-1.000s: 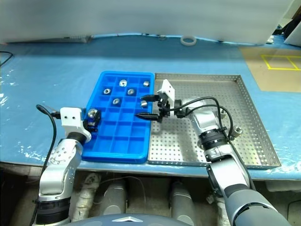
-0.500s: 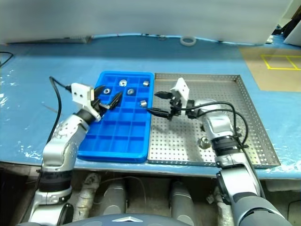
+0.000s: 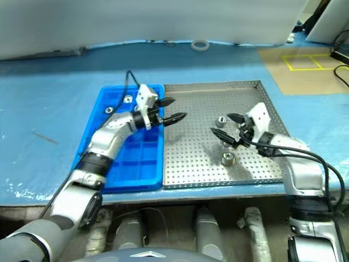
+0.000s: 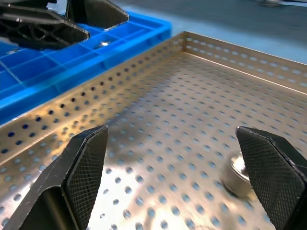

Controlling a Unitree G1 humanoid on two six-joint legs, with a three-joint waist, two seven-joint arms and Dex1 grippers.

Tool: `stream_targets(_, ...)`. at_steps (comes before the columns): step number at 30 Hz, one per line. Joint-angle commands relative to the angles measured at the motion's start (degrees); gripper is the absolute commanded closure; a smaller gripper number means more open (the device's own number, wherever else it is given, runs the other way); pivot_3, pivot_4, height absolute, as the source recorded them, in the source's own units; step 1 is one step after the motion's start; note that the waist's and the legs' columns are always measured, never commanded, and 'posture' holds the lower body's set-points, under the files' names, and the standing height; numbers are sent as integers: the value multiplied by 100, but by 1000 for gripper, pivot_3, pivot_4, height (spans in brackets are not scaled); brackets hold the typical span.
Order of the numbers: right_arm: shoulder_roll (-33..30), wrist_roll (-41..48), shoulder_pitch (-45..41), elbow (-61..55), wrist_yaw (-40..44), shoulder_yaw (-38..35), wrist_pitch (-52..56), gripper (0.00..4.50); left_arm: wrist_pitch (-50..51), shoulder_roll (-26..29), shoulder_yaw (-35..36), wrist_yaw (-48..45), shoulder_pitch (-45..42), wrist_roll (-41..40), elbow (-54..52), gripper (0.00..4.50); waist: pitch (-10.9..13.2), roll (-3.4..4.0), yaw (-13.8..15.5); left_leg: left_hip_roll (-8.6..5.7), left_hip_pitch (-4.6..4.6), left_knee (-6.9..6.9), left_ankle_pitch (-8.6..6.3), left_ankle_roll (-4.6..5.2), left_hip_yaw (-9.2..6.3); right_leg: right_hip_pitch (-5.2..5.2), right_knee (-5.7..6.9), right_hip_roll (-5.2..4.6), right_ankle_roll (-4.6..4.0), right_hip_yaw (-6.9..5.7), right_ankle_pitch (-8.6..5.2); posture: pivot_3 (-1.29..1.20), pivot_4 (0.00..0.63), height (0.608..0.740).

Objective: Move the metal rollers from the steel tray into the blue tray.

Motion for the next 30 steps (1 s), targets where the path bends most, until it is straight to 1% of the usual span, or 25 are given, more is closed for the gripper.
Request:
stream_targets(1, -93, 208, 283, -632, -242, -359, 115, 0, -714, -241, -91, 116, -636, 420, 1138, 64, 0, 0, -86, -1, 0, 1, -1, 1, 0, 0, -2, 1, 1, 1, -1, -448, 150, 740)
stream_targets(2, -92, 239, 385, -754, -311, -411, 158, 0, -870, -334, -92, 179, -823, 514, 1501, 64, 0, 0, -101, -2, 0, 1, -1, 2, 0, 0, -5, 1, 3, 2, -1, -499, 150, 740)
stream_targets(7, -44, 337, 837, -1299, -685, -625, 311, 0, -1475, -782, 8, 448, -1562, 824, 2935, 64, -3, 4, -235, -7, -17, 2, -10, 17, -1, 4, -41, 1, 14, 1, 1, -561, 150, 740)
stream_targets(13, 45, 415, 1262, -1738, -1088, -816, 350, 0, -1822, -1206, 178, 802, -2109, 1014, 3886, 64, -3, 4, -373, -19, -29, 12, -33, 56, -1, 18, -71, -8, 16, 1, 5, -640, 150, 740)
stream_targets(16, 73, 467, 1348, -1850, -1267, -905, 381, 0, -1892, -1331, 217, 1107, -2269, 1176, 4160, 64, -3, 4, -425, -29, -29, 18, -41, 69, -1, 19, -74, -16, 20, 5, 3, -654, 150, 740)
stream_targets(22, 29, 467, 1522, -1995, -1442, -994, 391, 0, -1903, -1578, 303, 1274, -2440, 1395, 4412, 64, -3, 4, -587, -53, -27, 21, -46, 76, -1, 27, -77, -39, 35, 5, -6, -698, 150, 740)
stream_targets(25, 42, 474, 1601, -2105, -1528, -1021, 407, 0, -1898, -1637, 251, 1617, -2459, 1631, 4511, 64, -3, 4, -710, -69, -32, 26, -53, 88, -3, 35, -84, -53, 44, 4, -12, -723, 150, 740)
stream_targets(30, 77, 500, 1800, -2312, -1655, -1104, 435, 0, -1848, -1694, 233, 2480, -2511, 1981, 4607, 64, -5, 8, -933, -90, -50, 48, -69, 117, -5, 39, -87, -85, 70, -8, -25, -744, 150, 740)
